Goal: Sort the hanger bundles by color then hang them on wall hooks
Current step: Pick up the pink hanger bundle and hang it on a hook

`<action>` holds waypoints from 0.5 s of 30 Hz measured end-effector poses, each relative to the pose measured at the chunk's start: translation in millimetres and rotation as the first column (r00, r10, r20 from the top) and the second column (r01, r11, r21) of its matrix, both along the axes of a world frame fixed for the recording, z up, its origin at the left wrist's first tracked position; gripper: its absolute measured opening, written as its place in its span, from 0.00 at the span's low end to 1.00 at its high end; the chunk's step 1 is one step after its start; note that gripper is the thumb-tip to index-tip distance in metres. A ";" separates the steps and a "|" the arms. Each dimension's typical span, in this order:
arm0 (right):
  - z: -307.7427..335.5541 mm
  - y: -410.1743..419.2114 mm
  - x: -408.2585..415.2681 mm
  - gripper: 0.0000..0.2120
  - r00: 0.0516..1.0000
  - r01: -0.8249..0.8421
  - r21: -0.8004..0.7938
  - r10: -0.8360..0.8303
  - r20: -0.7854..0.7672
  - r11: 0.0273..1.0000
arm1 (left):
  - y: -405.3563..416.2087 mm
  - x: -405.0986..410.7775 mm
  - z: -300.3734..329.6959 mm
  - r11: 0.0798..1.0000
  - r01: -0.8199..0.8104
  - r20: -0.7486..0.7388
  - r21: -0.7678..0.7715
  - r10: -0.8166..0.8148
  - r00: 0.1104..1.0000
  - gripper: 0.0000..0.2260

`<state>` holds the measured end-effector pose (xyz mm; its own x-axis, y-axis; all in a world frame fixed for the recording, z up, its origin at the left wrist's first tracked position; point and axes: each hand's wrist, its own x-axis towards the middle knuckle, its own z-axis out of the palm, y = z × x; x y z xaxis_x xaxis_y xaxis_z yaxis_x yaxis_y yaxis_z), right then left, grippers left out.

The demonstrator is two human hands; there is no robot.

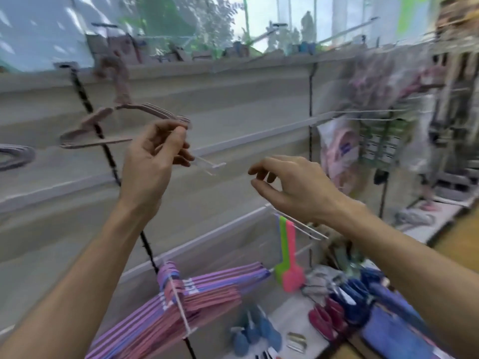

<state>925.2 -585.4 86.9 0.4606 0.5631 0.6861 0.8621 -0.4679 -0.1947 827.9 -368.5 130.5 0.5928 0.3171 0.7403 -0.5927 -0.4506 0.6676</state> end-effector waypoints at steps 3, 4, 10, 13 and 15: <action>-16.0 -56.6 5.3 0.14 0.997 0.070 0.010 -0.070 -0.033 0.997 | -54.5 32.4 -16.5 0.993 0.121 -0.033 0.008 -0.121 0.992 0.04; -21.4 -75.3 7.5 0.14 0.994 0.098 0.001 -0.098 -0.041 0.995 | -71.8 43.2 -20.7 0.988 0.153 -0.040 0.011 -0.152 0.988 0.04; -49.2 -179.3 24.7 0.14 0.959 0.260 -0.032 -0.262 -0.109 0.965 | -166.9 102.4 -37.0 0.941 0.338 -0.093 -0.019 -0.338 0.936 0.04; -60.2 -223.4 32.7 0.17 0.933 0.329 -0.051 -0.333 -0.137 0.943 | -208.6 127.0 -45.4 0.905 0.424 -0.129 -0.004 -0.421 0.898 0.04; -67.4 -250.5 38.4 0.17 0.907 0.391 -0.055 -0.395 -0.149 0.919 | -233.8 142.7 -50.6 0.879 0.477 -0.153 0.000 -0.471 0.869 0.04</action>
